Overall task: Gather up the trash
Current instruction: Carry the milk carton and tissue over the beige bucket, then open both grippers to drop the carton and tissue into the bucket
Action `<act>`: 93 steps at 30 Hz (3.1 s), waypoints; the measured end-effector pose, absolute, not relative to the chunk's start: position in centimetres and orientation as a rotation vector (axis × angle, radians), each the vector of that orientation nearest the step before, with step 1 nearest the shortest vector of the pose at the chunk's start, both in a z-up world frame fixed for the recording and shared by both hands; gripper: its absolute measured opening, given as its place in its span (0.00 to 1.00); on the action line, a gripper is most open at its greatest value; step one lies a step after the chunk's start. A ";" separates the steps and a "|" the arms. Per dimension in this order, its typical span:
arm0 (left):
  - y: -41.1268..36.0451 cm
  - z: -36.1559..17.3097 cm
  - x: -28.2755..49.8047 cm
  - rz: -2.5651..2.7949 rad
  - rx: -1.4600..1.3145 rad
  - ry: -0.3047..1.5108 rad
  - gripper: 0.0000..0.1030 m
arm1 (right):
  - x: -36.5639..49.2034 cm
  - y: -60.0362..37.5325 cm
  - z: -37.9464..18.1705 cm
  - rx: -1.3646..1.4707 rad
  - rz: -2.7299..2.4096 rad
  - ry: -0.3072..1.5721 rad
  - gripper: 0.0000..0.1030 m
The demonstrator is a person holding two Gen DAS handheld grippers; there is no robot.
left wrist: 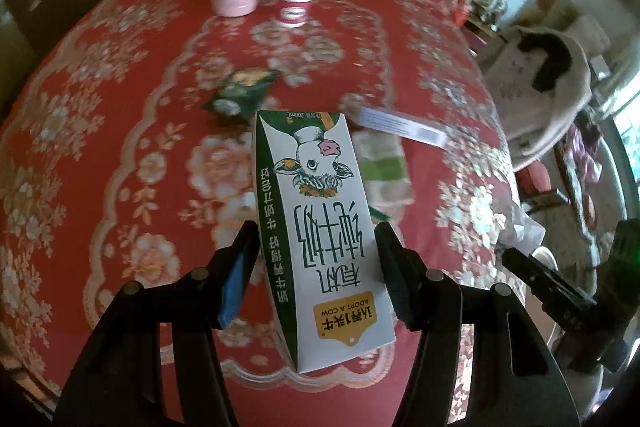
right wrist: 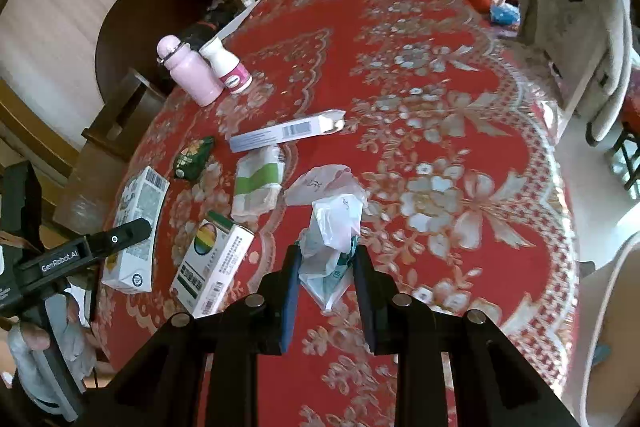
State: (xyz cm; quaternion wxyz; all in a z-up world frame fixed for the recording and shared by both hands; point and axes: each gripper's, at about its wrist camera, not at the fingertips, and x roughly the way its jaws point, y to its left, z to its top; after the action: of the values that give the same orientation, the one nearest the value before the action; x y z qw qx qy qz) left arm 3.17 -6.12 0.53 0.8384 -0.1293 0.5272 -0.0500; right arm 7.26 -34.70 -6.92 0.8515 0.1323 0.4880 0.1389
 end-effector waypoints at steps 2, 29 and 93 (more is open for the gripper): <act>-7.5 0.9 3.0 -0.132 -0.257 1.112 0.56 | 6.7 -35.6 -6.8 0.287 0.281 1.024 0.24; -23.5 2.1 1.9 -0.389 -0.026 1.087 0.56 | 0.1 -47.1 -5.8 0.384 0.079 0.982 0.24; -50.8 -3.9 -2.1 -0.836 0.098 1.231 0.56 | -11.3 -68.4 -11.6 0.640 -0.333 1.052 0.40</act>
State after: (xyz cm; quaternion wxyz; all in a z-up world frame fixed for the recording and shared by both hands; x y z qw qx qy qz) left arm -2.10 -50.84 -3.93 0.7347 0.0445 0.5599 -0.3804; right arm -11.34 -68.36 -11.64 0.8035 0.2987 0.4909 -0.1556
